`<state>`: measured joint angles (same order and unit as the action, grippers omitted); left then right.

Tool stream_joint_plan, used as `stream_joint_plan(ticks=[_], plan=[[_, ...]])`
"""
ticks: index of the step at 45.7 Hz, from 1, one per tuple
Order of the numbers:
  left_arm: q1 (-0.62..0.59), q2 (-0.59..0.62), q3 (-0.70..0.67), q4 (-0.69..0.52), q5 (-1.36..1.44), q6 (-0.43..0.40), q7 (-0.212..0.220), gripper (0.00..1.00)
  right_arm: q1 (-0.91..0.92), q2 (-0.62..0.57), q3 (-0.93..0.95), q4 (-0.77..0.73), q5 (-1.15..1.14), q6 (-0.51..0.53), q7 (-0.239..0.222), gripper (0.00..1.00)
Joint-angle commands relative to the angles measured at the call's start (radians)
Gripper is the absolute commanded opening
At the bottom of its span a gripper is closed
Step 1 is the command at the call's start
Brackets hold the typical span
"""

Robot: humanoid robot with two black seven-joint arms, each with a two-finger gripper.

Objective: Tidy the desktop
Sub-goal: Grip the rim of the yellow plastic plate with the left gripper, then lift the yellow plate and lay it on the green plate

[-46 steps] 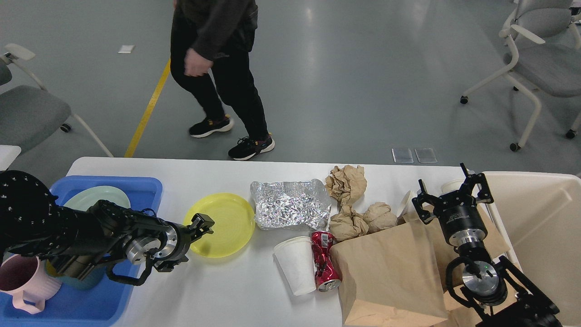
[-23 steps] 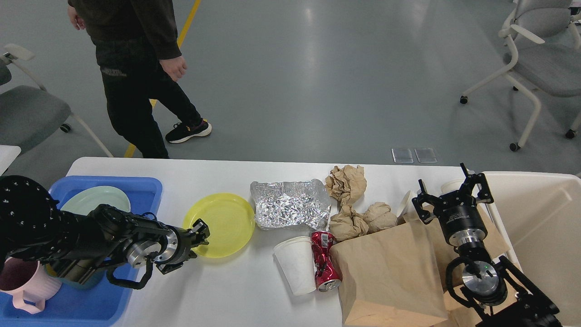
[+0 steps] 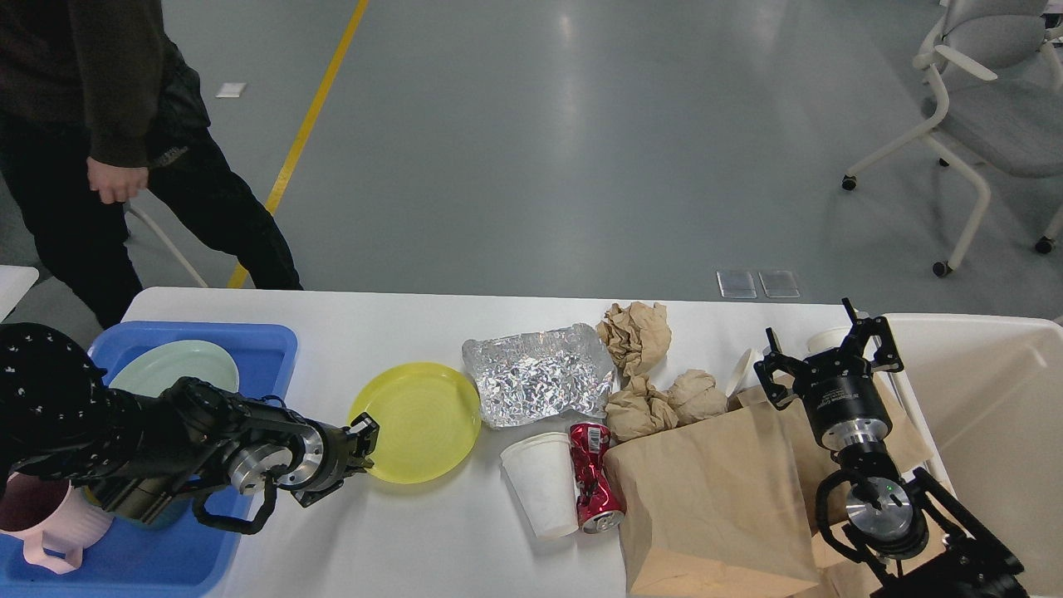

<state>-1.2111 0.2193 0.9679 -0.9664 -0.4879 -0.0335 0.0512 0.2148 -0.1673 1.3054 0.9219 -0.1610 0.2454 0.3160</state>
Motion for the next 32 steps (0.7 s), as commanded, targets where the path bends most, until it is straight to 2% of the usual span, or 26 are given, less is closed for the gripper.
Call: stream_joint_plan(ticks=[1, 18, 22, 26, 32], plan=[[-0.005, 0.008, 0.003, -0.008, 0.002, -0.011, 0.009, 0.00, 0.000, 0.000, 0.000, 0.000, 0.000, 0.000, 0.000, 1.00], [-0.045, 0.057, 0.012, -0.061, 0.000, -0.017, 0.013, 0.00, 0.000, 0.000, 0.000, 0.000, 0.000, 0.000, 0.000, 1.00], [-0.054, 0.067, 0.012, -0.064, 0.002, -0.019, 0.029, 0.00, 0.000, 0.000, 0.000, 0.000, 0.000, 0.000, 0.000, 1.00], [-0.087, 0.080, 0.024, -0.100, 0.002, -0.020, 0.052, 0.00, 0.000, 0.000, 0.000, 0.000, 0.000, 0.000, 0.000, 1.00], [-0.180, 0.118, 0.074, -0.172, 0.002, -0.037, 0.047, 0.00, 0.000, 0.000, 0.000, 0.000, 0.000, 0.000, 0.000, 1.00]])
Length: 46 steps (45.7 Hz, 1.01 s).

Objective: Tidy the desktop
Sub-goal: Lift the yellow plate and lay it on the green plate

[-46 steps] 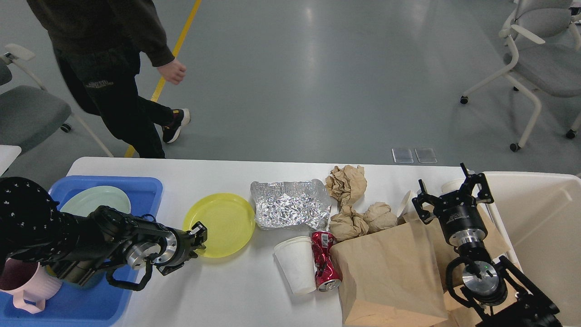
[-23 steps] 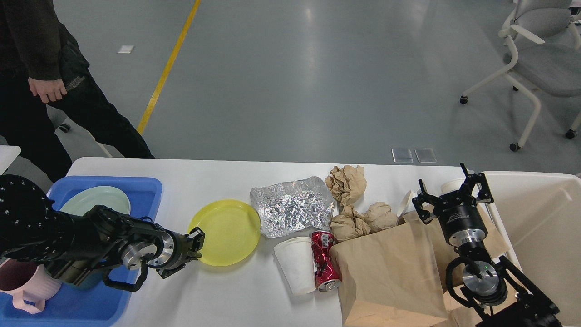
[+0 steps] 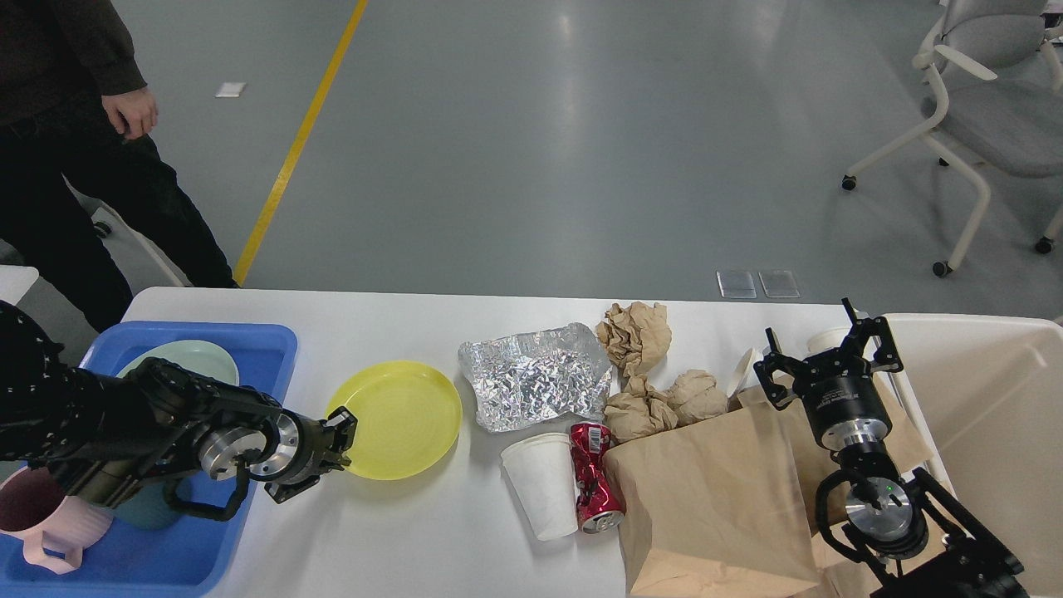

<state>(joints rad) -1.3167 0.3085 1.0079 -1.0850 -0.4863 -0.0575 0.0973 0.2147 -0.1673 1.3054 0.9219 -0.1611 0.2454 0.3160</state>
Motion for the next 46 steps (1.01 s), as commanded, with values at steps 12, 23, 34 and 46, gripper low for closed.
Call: stream_joint_plan(ticks=[12, 23, 34, 46], plan=[[-0.309, 0.101, 0.129, -0.246, -0.002, -0.015, -0.005, 0.00, 0.002, 0.000, 0.000, 0.000, 0.000, 0.000, 0.000, 1.00], [-0.700, 0.104, 0.270, -0.524, -0.014, -0.018, -0.030, 0.00, 0.000, 0.000, 0.000, 0.000, 0.000, 0.000, 0.000, 1.00], [-0.993, 0.100, 0.414, -0.630, -0.078, -0.254, -0.030, 0.00, 0.000, 0.000, 0.000, 0.000, 0.000, 0.000, 0.000, 1.00], [-0.949, 0.132, 0.465, -0.564, -0.072, -0.309, -0.031, 0.00, 0.000, -0.001, 0.000, 0.000, 0.000, 0.000, 0.000, 1.00]])
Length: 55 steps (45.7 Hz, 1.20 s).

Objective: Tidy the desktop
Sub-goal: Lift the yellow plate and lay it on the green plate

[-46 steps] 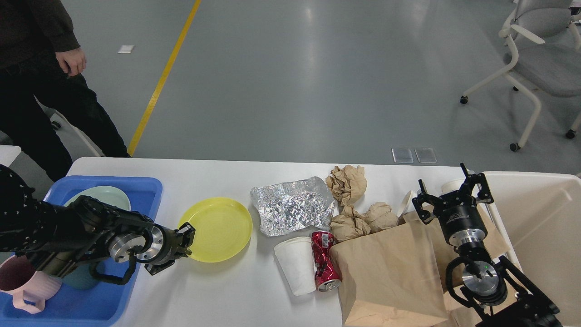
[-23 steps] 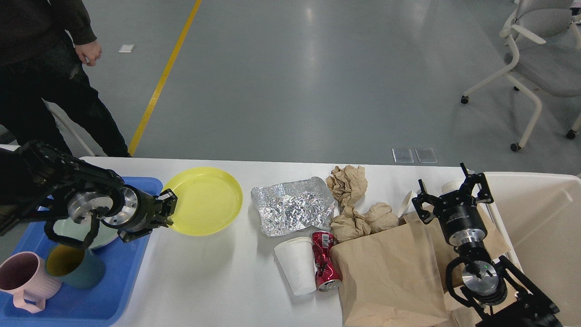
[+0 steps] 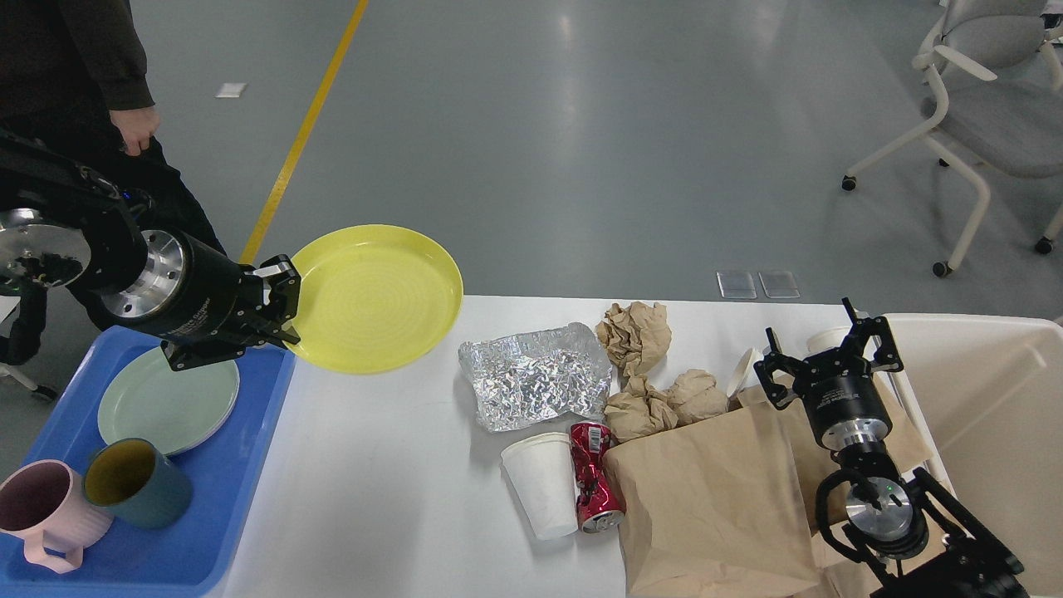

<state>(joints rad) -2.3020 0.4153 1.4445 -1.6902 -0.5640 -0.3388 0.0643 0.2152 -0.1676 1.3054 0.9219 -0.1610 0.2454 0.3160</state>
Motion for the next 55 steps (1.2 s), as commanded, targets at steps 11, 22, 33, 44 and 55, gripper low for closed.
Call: stream_joint_plan(ticks=[11, 22, 33, 44, 55], plan=[[0.252, 0.138, 0.044, 0.357, 0.015, -0.135, 0.015, 0.00, 0.000, 0.000, 0.000, 0.000, 0.000, 0.000, 0.000, 1.00], [0.620, 0.229, -0.093, 0.743, 0.016, -0.171, 0.074, 0.00, 0.000, 0.000, 0.000, 0.000, 0.000, 0.000, 0.000, 1.00], [1.087, 0.212, -0.413, 1.149, 0.127, -0.151, 0.187, 0.00, 0.000, 0.000, 0.000, 0.000, 0.000, 0.000, 0.000, 1.00], [1.148, 0.195, -0.473, 1.181, 0.233, -0.003, 0.187, 0.00, 0.000, 0.000, 0.000, 0.000, 0.000, 0.000, 0.000, 1.00], [1.162, 0.184, -0.475, 1.179, 0.239, 0.003, 0.186, 0.00, 0.000, 0.000, 0.000, 0.000, 0.000, 0.000, 0.000, 1.00]])
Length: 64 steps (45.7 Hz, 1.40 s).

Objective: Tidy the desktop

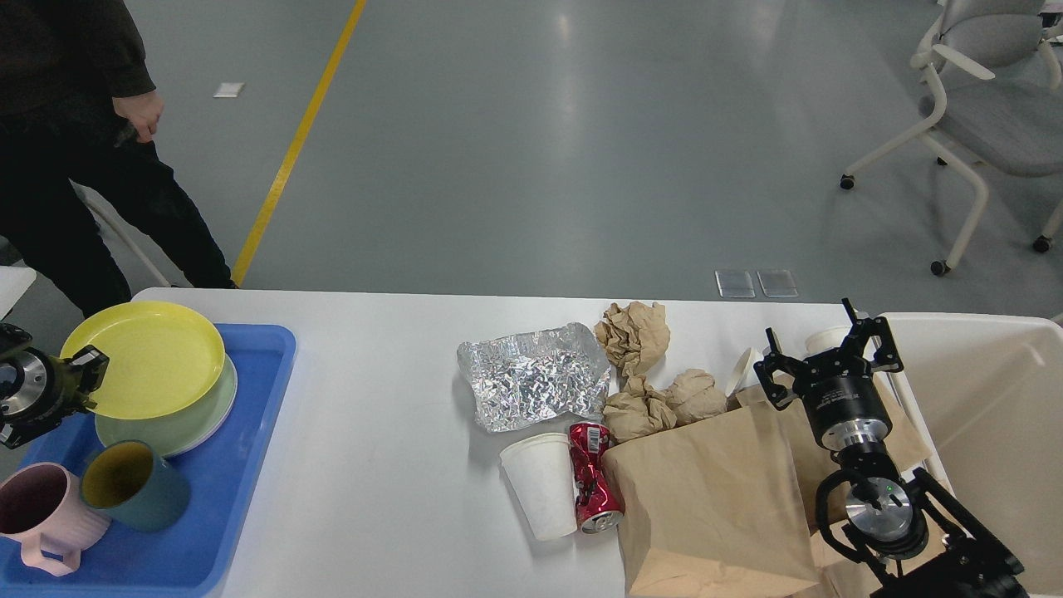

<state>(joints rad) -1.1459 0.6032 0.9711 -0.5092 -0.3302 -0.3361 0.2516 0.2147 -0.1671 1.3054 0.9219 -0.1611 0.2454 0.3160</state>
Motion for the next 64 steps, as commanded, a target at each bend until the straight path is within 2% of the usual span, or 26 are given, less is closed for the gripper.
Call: stream_joint_plan(ticks=[1, 13, 15, 16, 20, 22, 27, 35, 40, 44, 46, 52, 58, 64], plan=[[0.008, -0.006, -0.002, -0.002, 0.008, 0.000, -0.002, 0.00, 0.000, 0.000, 0.000, 0.000, 0.000, 0.000, 0.000, 1.00], [0.015, -0.022, -0.002, -0.003, 0.014, 0.000, -0.002, 0.03, 0.000, 0.000, 0.000, 0.000, 0.000, 0.000, 0.000, 1.00], [0.015, -0.022, -0.002, -0.003, 0.014, 0.003, -0.003, 0.09, 0.000, 0.000, 0.000, 0.000, 0.000, 0.000, 0.000, 1.00], [0.015, -0.020, -0.002, -0.003, 0.014, 0.005, -0.006, 0.16, 0.000, 0.000, 0.000, 0.000, 0.000, 0.000, 0.000, 1.00], [0.015, -0.017, -0.003, -0.002, 0.014, 0.018, -0.017, 0.58, 0.000, 0.000, 0.000, 0.000, 0.000, 0.000, 0.000, 1.00], [0.015, -0.019, -0.003, -0.002, 0.014, 0.031, -0.017, 0.68, 0.000, 0.000, 0.000, 0.000, 0.000, 0.000, 0.000, 1.00], [0.015, -0.022, -0.003, -0.008, 0.014, 0.040, -0.014, 0.73, 0.000, 0.000, 0.000, 0.000, 0.000, 0.000, 0.000, 1.00], [0.011, -0.016, -0.003, -0.008, 0.014, 0.029, -0.003, 0.92, 0.000, 0.000, 0.000, 0.000, 0.000, 0.000, 0.000, 1.00], [-0.003, -0.005, -0.012, -0.011, 0.019, 0.020, -0.002, 0.95, 0.000, 0.000, 0.000, 0.000, 0.000, 0.000, 0.000, 1.00], [-0.025, 0.010, -0.080, -0.011, 0.019, 0.017, -0.005, 0.96, 0.000, 0.000, 0.000, 0.000, 0.000, 0.000, 0.000, 1.00], [-0.028, 0.027, -0.133, -0.011, 0.019, 0.017, -0.015, 0.96, 0.000, 0.000, 0.000, 0.000, 0.000, 0.000, 0.000, 1.00], [0.012, 0.105, -0.458, -0.011, 0.020, 0.015, -0.017, 0.96, 0.000, 0.000, 0.000, 0.000, 0.000, 0.000, 0.000, 1.00], [0.144, 0.103, -0.909, -0.011, 0.020, 0.012, -0.018, 0.96, 0.000, 0.000, 0.000, 0.000, 0.000, 0.000, 0.000, 1.00], [0.307, 0.001, -1.392, -0.011, 0.023, 0.005, -0.018, 0.96, 0.000, 0.000, 0.000, 0.000, 0.000, 0.000, 0.000, 1.00]])
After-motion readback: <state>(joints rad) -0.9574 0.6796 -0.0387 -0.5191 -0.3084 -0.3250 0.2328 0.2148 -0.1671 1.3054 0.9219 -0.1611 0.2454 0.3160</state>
